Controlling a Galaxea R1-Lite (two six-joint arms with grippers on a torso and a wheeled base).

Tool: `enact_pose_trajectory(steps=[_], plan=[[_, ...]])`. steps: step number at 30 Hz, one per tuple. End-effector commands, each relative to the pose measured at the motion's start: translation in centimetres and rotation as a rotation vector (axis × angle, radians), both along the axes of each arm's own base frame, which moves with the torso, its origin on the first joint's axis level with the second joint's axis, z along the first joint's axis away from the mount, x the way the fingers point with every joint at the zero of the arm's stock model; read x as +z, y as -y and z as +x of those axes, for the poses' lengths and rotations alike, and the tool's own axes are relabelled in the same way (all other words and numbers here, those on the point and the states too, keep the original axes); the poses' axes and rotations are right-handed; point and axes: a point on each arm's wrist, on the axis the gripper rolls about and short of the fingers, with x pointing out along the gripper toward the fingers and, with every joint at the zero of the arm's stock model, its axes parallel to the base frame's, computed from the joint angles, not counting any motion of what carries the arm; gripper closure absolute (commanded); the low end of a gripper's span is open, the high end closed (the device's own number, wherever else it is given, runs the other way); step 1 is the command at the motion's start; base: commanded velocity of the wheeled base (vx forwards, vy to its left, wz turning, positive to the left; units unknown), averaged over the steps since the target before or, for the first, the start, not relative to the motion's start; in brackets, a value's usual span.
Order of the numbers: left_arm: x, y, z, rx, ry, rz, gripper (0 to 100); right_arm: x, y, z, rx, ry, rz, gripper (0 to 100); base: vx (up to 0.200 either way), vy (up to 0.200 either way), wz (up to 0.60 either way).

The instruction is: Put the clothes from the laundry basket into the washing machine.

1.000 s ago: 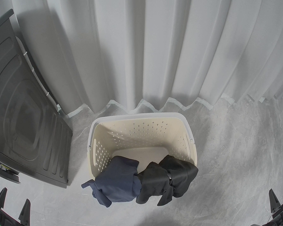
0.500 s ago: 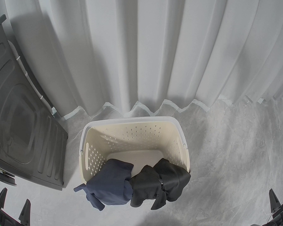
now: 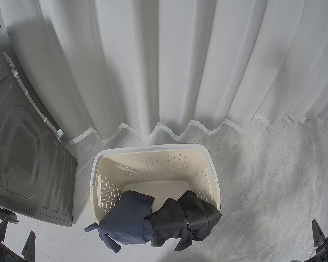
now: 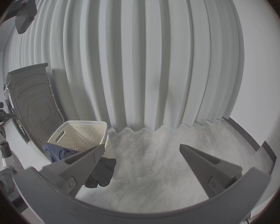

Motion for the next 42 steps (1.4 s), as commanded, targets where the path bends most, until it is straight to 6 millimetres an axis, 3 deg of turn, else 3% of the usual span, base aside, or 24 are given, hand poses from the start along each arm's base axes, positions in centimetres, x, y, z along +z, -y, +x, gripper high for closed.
enact_pose_trajectory(steps=[1, 21, 27, 33, 42], plan=[[-0.46, 0.0, 0.03, 0.0, -0.003, 0.0, 0, -0.52, 0.0, 0.01, 0.001, -0.001, -0.001, 0, 0.0, 0.0, 0.0], [-0.47, 0.0, 0.03, 0.0, -0.004, 0.0, 0, -0.52, 0.0, 0.01, 0.001, -0.001, -0.001, 0, 0.12, 0.0, 0.0], [-0.47, 0.0, 0.03, 0.0, -0.004, 0.0, 0, -0.52, 0.0, 0.01, 0.001, -0.001, -0.001, 0, 0.0, 0.0, 0.0], [-0.47, 0.0, 0.03, 0.0, -0.004, 0.001, 0, -0.52, 0.0, 0.01, 0.001, -0.001, -0.001, 0, 0.2, 0.0, 0.0], [-0.47, 0.0, 0.03, -0.001, -0.004, 0.0, 0, -0.52, 0.0, 0.01, 0.001, -0.001, -0.001, 0, 0.0, 0.0, 0.0]])
